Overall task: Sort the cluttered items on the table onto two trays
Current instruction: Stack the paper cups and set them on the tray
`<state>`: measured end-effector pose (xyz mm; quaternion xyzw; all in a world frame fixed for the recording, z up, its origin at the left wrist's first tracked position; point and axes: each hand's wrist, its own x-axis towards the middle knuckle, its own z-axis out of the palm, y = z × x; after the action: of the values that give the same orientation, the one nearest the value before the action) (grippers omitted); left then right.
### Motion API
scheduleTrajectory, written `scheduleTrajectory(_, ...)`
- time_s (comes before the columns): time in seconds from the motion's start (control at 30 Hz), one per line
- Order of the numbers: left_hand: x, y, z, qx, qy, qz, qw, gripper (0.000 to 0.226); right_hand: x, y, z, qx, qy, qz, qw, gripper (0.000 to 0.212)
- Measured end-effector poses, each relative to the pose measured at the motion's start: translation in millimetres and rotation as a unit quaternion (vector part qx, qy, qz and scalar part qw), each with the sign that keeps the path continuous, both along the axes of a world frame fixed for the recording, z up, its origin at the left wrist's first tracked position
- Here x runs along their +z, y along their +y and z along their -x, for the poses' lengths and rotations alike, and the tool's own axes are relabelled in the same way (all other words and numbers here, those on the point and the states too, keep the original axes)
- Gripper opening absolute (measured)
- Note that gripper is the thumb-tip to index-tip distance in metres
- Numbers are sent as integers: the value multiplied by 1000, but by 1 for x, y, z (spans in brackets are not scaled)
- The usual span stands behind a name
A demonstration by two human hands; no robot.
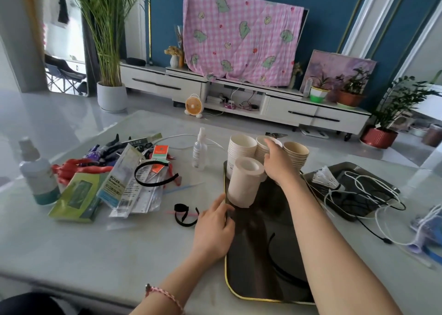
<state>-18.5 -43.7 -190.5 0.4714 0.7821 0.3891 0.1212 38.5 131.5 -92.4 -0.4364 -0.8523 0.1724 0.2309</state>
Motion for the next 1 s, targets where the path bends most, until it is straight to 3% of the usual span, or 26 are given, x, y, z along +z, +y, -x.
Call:
scheduleTrajectory(0.1,0,0,-1,1,-6,4,1000,30,-1,16,5,21,-33,-50,998,24)
scheduleTrajectory(0.43,-6,4,2,1,-3,4,1000,24,-2,29,-3,45,-62,-15,997,25)
scheduleTrajectory(0.57,-5,5,3,-2,-7,6,1000,23,24,20,-13,29,-16,12,999,50)
scheduleTrajectory(0.67,-4,6,4,-4,-7,5,1000,21,60,9,-27,31,-7,24,999,46)
scheduleTrajectory(0.77,-5,8,4,-3,-11,-3,1000,18,78,-16,-30,83,-98,164,978,62)
scheduleTrajectory(0.87,-6,6,5,-5,-6,-5,1000,19,64,-38,-21,109,-193,191,956,81)
scheduleTrajectory(1.0,-7,5,4,-6,-8,-8,1000,20,37,-37,-10,135,-215,170,952,47)
